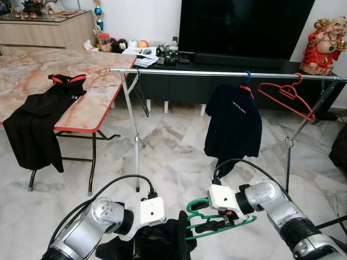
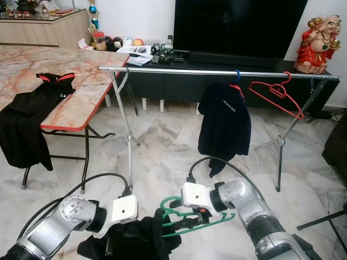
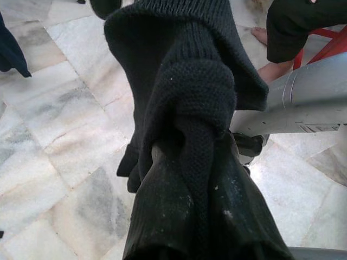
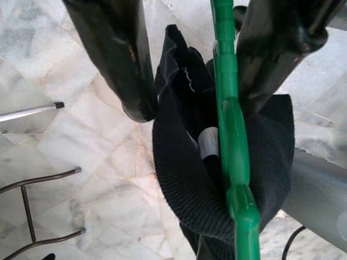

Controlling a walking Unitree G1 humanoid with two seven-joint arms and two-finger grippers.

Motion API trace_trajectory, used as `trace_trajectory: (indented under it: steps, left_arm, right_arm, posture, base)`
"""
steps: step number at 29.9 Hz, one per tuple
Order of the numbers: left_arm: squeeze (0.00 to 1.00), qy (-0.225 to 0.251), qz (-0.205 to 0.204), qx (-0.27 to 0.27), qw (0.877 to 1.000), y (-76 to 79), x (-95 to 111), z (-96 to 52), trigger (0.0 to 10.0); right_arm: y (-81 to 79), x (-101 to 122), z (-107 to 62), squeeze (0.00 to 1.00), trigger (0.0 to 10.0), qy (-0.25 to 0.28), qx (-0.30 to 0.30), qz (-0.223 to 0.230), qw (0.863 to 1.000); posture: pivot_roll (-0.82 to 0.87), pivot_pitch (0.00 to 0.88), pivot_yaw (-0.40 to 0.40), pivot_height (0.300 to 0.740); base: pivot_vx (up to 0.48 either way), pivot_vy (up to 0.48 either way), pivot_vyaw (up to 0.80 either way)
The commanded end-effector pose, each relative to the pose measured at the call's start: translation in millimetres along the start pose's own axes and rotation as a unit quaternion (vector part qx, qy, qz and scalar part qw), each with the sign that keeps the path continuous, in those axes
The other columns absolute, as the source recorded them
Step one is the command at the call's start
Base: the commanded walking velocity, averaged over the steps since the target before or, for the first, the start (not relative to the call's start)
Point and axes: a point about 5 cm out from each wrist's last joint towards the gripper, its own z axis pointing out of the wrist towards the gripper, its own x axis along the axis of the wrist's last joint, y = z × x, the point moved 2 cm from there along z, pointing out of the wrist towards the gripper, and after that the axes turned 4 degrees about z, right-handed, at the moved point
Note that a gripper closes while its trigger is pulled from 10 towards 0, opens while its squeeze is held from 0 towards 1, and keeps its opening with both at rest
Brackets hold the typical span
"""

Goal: Hang hanger

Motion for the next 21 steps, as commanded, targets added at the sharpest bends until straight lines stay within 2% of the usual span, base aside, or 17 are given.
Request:
trace_trajectory:
  steps: [1, 10, 14, 21]
  left_arm:
    - [0.00, 0.024, 0.029, 0.000, 0.999, -5.1, 19, 0.4, 10.0]
    - [0.00, 0.024, 0.035, 0.012, 0.999, -9.0, 21, 0.1, 10.0]
    - [0.00, 0.026, 0.033, 0.013, 0.999, -10.6, 24, -0.1, 10.0]
    - [0.00, 0.023, 0.037, 0.022, 0.999, -14.9, 25, -3.3, 10.0]
  right_arm:
    - [-4.5, -2, 6.1, 0.00, 0.0, -0.007, 0.017, -0.002, 1.000]
    - [-9.6, -8, 8.5, 0.00, 0.0, -0.029, 0.035, 0.004, 0.999]
    - [-15.8, -8, 12.4, 0.00, 0.0, -0.022, 0.059, 0.008, 0.998]
    - [-15.7, -8, 12.6, 0.00, 0.0, -0.025, 0.058, 0.006, 0.998]
  posture:
    - [0.17, 0.000, -0.060, 0.740]
    - [0.17, 0.000, -0.062, 0.740]
    - [0.17, 0.000, -0.063, 0.740]
    - [0.17, 0.000, -0.064, 0.740]
  base:
    - [0.000, 0.000, 0.00]
    - [0.000, 0.000, 0.00]
    - [0.000, 0.000, 0.00]
    - [0.000, 0.000, 0.00]
